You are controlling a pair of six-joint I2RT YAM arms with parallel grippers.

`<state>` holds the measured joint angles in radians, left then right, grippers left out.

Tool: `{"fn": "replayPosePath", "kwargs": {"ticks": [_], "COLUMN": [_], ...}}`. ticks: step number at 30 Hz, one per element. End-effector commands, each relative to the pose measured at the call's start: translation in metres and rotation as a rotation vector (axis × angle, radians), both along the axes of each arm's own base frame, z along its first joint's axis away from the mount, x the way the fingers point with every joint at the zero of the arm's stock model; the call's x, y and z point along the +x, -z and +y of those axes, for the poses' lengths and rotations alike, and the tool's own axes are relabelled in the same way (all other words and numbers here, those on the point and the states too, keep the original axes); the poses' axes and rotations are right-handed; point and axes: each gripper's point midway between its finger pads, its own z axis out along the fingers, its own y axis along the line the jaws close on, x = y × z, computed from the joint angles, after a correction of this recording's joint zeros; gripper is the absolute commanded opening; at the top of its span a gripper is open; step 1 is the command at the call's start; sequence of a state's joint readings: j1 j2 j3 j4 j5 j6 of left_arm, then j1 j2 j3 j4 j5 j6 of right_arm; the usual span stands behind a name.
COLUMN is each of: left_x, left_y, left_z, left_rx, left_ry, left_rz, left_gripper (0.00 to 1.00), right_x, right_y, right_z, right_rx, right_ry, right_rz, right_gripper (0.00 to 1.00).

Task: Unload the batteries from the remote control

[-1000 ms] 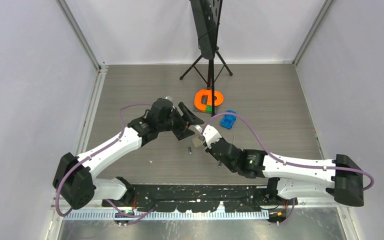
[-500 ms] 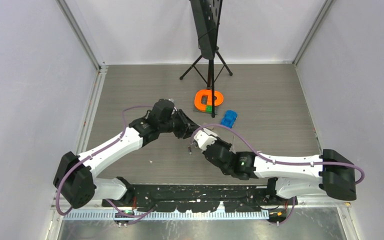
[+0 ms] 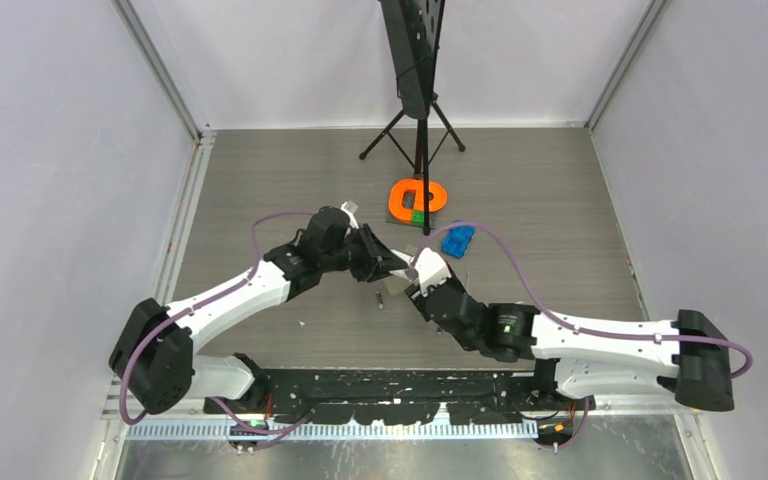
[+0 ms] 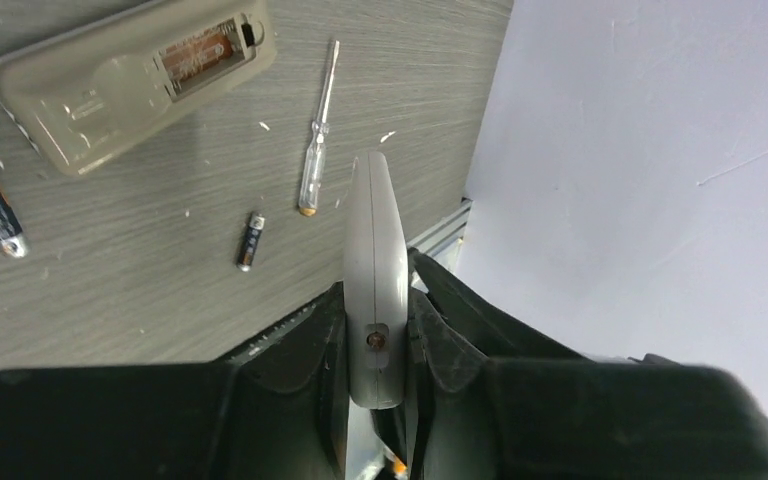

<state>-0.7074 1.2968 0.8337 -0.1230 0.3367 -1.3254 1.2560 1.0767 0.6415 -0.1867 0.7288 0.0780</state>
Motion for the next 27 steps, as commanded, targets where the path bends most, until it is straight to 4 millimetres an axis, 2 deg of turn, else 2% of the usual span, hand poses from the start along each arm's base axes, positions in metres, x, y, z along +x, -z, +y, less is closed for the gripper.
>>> {"fn": "replayPosePath", "kwargs": {"ticks": [1, 6, 9, 11, 16, 20, 23, 27], "left_x": [0.012, 0.013, 0.011, 0.009, 0.004, 0.003, 0.000, -0.005], "left_y": [-0.035, -0.040, -0.035, -0.038, -0.033, -0.044, -0.056, -0.063], "left_z": [-0.002, 0.007, 0.016, 0.019, 0.035, 0.046, 0.049, 0.049], "left_rx": [-0.080, -0.077, -0.055, -0.072, -0.055, -0.088, -0.140, -0.195], "left_ry": [0.009, -0.003, -0.008, -0.005, -0.012, -0.003, 0.035, 0.111], "left_rz": [-0.240, -0.347, -0.392, -0.448, -0.518, -0.571, -0.603, -0.619], "left_gripper": [0.00, 0.00, 0.00, 0.00, 0.00, 0.00, 0.00, 0.00], "right_x": [-0.014, -0.020, -0.017, -0.012, 0.010, 0.024, 0.026, 0.031], "right_y": [-0.036, -0.048, -0.058, -0.063, -0.063, -0.067, -0.061, -0.068], "right_z": [0.029, 0.025, 0.019, 0.013, 0.003, -0.003, 0.002, 0.013], "right_rx": [0.345, 0.460, 0.542, 0.614, 0.838, 1.004, 1.101, 1.282], "right_ry": [-0.003, 0.029, 0.077, 0.127, 0.202, 0.205, 0.179, 0.103], "right_rz": [0.087, 0.133, 0.150, 0.188, 0.409, 0.518, 0.624, 0.706], "right_gripper": [0.55, 0.66, 0.73, 0.76, 0.76, 0.76, 0.76, 0.76]}}
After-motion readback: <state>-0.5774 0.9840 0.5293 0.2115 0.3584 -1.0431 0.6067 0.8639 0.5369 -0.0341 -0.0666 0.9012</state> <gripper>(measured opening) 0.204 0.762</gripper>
